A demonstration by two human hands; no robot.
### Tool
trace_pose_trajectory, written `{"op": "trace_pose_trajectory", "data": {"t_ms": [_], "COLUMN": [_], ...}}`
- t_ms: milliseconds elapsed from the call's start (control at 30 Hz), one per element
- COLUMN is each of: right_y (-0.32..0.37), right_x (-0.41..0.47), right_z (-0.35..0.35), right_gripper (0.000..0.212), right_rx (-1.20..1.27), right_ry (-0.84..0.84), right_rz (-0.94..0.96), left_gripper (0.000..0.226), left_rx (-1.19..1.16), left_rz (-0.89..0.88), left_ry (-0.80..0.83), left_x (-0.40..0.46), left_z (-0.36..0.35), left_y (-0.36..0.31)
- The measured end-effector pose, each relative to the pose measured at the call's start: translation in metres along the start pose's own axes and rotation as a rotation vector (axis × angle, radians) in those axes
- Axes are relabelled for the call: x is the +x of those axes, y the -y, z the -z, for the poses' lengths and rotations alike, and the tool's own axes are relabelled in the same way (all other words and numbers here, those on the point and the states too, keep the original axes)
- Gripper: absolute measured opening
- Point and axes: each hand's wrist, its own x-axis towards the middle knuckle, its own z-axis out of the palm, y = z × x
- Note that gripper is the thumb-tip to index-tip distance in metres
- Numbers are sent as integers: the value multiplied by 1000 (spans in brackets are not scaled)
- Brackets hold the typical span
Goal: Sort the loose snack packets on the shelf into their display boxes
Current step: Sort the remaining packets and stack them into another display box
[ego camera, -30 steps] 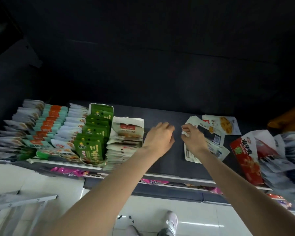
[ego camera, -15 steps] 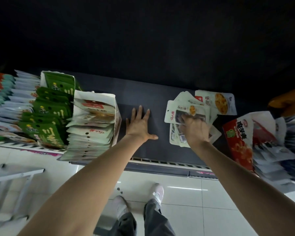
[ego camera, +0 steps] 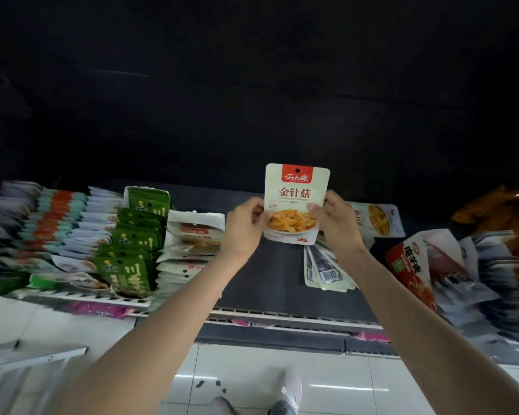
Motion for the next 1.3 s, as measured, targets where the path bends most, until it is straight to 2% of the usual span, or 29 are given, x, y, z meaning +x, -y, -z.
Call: {"op": "trace_pose_trajectory", "data": {"t_ms": [133, 367, 467, 533, 633, 733, 767, 833, 933, 1067, 1133, 1200, 1300], "right_y": [36, 62, 51, 43, 35, 31, 31, 32, 24, -9, -30, -55, -90], "right_x": [-19, -45, -48, -51, -54, -55, -55, -55, -52, -39, -29, -17, -2], "right_z": [-23, -94, -114, -121, -125, -125, -125, -122, -103, -59, -37, -18, 9], "right_gripper": [24, 22, 20, 19, 17, 18, 18, 20, 22, 28, 31, 41, 65], "right_rx": [53, 74, -119, -275, -336, -443, -449, -436, -429, -504, -564, -690, -876], "right_ry": [44, 145, 154, 162, 164, 204, 206, 177, 90, 5, -24, -18, -1], "right_rz": [74, 134, 145, 198, 256, 273, 270, 270, 246, 124, 22, -74, -184], "left_gripper": [6, 5, 6, 16, 22, 16, 16, 16, 20, 19, 22, 30, 64], "left_rx": [33, 73, 158, 196, 227, 406, 468, 538, 580, 457, 420, 460, 607], "left_rz": [-119, -124, -53, -40, -111, -58, -43, -93, -298, -404, -329, -169, 50], "left_ry": [-81, -195, -181, -183, -114, 94, 117, 58, -8, 142, 266, 381, 493], "left_x": [-10, -42, -47, -50, -54, -55, -55, -53, -49, -45, -38, -29, -17], "left_z": [52, 128, 145, 150, 151, 143, 140, 132, 108, 57, 26, -2, -31], "left_y": [-13, 10, 29, 37, 38, 42, 42, 38, 21, -1, -1, 8, 35]}}
